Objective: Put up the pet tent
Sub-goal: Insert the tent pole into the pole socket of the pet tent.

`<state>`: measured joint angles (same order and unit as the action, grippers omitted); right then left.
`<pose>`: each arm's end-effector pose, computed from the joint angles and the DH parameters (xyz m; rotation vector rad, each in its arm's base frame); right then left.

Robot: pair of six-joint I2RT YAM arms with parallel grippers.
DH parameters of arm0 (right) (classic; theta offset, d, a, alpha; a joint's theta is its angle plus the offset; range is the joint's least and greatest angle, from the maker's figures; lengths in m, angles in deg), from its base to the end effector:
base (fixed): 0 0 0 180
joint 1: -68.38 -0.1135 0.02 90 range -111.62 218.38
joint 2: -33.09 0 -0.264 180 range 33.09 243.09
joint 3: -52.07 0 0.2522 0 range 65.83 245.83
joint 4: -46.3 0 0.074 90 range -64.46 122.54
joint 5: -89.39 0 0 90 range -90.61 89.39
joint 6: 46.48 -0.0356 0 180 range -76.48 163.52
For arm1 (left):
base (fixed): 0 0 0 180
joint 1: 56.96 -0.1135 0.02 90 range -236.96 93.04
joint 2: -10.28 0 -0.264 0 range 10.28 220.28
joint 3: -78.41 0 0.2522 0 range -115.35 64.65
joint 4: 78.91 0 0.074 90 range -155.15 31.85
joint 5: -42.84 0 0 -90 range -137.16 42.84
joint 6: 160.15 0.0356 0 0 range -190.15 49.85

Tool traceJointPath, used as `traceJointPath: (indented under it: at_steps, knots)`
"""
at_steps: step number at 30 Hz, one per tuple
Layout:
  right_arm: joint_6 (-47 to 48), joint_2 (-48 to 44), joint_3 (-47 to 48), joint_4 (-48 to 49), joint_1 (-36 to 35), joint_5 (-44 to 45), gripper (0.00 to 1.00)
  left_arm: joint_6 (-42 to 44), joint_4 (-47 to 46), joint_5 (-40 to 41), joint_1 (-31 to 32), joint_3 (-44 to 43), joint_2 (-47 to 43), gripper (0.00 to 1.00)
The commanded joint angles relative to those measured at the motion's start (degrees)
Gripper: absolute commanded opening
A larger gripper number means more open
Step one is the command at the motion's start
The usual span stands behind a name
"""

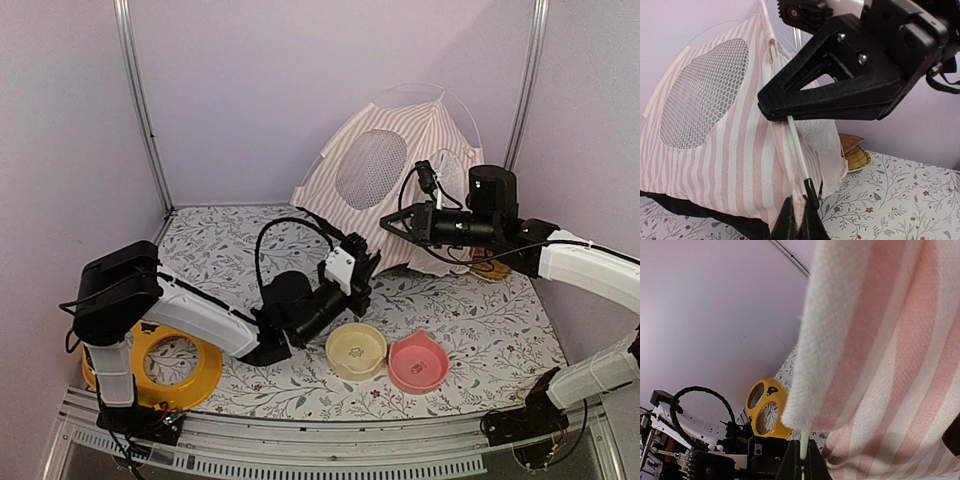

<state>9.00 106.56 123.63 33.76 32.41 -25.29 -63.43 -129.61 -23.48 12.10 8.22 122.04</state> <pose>0.2340 0.1882 0.3316 -0.3573 1.9570 1.2276 0.1605 -0.3795 0.2083 0.5924 1.3264 -0.6038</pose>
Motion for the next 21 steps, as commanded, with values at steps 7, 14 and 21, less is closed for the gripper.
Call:
traceJointPath:
  at_steps: [7, 14, 21]
  knots:
    - [0.2, -1.0, 6.9, 18.7, 5.1, 13.9, 0.00, -0.7, 10.2, -3.1, 5.5, 4.9, 1.5, 0.00]
    - [0.2, -0.9, 7.7, 18.6, 5.8, 13.7, 0.00, -1.9, 10.3, -3.2, 5.6, 5.5, 2.5, 0.00]
    - [0.1, -0.7, 7.4, 18.6, 6.4, 13.2, 0.00, -1.5, 10.4, -2.5, 6.2, 5.4, 2.7, 0.00]
